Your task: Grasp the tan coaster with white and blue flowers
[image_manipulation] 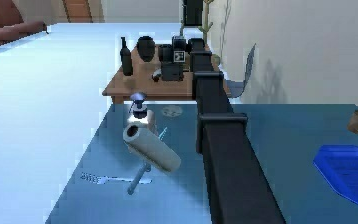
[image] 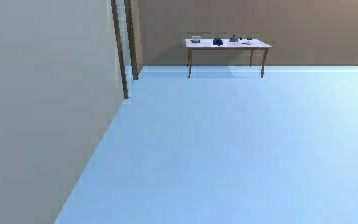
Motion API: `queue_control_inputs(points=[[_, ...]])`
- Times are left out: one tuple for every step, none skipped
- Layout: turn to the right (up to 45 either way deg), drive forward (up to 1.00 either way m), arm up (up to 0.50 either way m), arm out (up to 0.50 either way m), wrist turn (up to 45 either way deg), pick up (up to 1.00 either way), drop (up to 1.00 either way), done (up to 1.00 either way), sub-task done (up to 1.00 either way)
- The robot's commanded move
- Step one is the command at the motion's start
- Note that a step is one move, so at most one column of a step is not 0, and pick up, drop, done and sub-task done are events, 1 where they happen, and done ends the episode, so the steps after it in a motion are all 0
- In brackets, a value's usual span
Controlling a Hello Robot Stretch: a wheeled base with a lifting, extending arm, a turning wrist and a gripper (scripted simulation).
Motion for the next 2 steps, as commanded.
queue_control_inputs(points=[[0.0,0.0,-0.16,0.0,0.0,0.0,0.0,0.0,0.0],[0.0,0.0,0.0,0.0,0.0,1.0,0.0,0.0,0.0]])
